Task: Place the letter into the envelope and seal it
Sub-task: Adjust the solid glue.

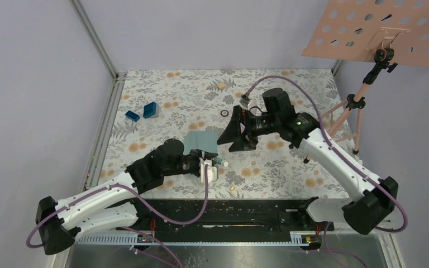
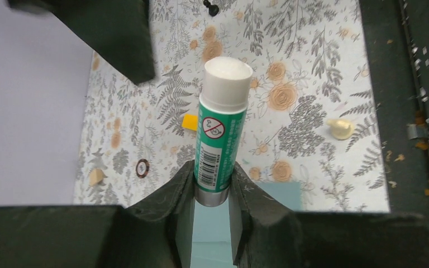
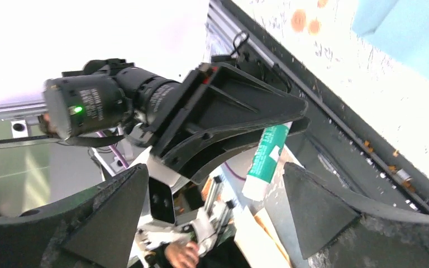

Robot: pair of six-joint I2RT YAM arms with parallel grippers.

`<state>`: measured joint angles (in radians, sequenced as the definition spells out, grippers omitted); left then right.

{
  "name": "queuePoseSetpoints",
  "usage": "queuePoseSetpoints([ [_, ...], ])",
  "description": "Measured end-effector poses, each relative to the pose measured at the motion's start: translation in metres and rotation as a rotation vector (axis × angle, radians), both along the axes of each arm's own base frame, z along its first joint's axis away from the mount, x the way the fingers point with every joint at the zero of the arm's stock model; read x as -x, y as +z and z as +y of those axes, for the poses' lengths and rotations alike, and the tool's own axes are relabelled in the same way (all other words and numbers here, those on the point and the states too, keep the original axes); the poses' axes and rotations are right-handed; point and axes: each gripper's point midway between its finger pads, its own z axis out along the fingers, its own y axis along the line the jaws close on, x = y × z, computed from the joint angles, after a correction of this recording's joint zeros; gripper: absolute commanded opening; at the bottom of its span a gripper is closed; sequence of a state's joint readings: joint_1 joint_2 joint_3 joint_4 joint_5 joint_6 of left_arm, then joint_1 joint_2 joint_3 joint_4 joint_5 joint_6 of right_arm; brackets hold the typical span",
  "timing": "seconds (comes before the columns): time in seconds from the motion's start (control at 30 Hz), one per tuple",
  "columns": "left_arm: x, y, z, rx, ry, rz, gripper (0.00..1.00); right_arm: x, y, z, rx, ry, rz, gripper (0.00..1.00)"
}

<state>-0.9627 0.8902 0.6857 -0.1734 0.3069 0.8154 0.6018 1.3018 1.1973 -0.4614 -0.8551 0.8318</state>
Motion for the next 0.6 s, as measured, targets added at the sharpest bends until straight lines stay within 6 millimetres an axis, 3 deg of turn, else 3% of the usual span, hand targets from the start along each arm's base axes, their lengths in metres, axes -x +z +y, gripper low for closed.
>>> queuePoseSetpoints([
  [0.1,0.006,0.006,0.002,0.038,0.016,0.052,0.0,-0.009,0.028,-0.008,0.002,-0.071,-0.137,0.99],
  [0.23,0.012,0.014,0.004,0.105,0.056,0.149,0.0,-0.02,0.042,-0.028,0.05,-0.194,-0.273,0.99],
  [0.43,0.013,0.023,0.005,0.212,0.195,0.379,0.0,-0.04,0.034,-0.066,0.191,-0.398,-0.401,1.0],
  [0.6,0.003,0.066,0.001,0.364,0.34,0.581,0.0,-0.048,0.012,-0.092,0.269,-0.531,-0.45,0.97],
])
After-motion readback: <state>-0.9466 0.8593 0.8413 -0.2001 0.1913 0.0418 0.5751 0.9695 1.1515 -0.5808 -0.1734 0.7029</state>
